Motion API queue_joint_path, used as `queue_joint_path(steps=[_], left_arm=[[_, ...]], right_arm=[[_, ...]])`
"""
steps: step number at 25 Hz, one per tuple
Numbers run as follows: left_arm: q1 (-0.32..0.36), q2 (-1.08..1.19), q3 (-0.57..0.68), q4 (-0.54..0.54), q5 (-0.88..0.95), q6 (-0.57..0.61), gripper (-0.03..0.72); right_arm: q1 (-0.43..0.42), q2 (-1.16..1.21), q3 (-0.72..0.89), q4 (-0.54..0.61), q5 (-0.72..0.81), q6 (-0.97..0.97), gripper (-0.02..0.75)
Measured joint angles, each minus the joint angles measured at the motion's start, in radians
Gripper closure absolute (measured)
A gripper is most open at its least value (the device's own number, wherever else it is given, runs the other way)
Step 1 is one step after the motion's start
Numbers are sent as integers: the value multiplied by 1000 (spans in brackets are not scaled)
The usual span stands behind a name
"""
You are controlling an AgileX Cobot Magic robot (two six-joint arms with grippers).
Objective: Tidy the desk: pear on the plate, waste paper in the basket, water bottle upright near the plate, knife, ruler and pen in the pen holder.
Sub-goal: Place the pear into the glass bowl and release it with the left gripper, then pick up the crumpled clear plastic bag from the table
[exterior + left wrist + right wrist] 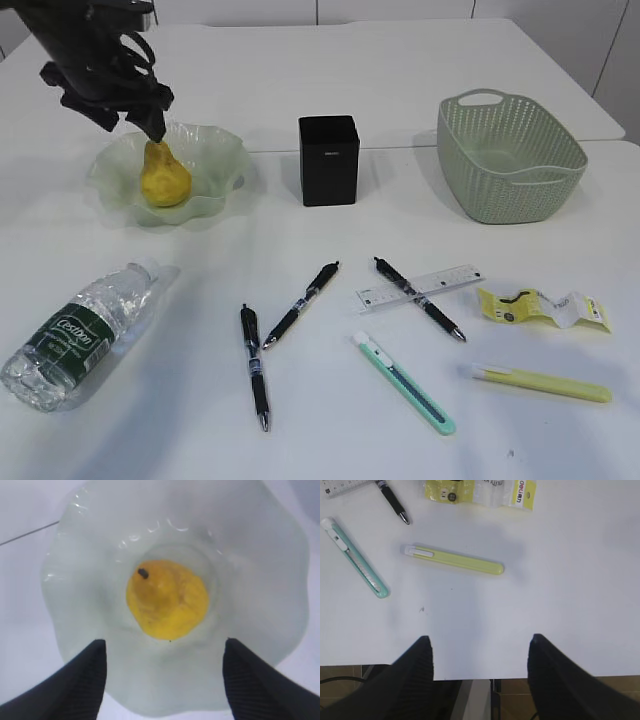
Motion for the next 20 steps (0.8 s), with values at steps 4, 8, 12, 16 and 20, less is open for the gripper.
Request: queue_joint_path(steps=[4, 8, 12, 16, 20], left_arm=[[0, -44, 0, 0, 58, 0, 174], [0, -91, 0, -2, 120, -4, 174], [0, -139, 0, -2, 208, -13, 174], [0, -175, 0, -6, 243, -43, 174], [0, -231, 0, -31, 245, -57, 174]], right_arm=[[0, 0, 0, 0, 0, 24, 265], [0, 0, 0, 0, 0, 55, 265], [0, 9, -2, 0, 12, 84, 265], [0, 66, -6, 0, 16, 90, 265], [0, 130, -28, 0, 18, 92, 265]])
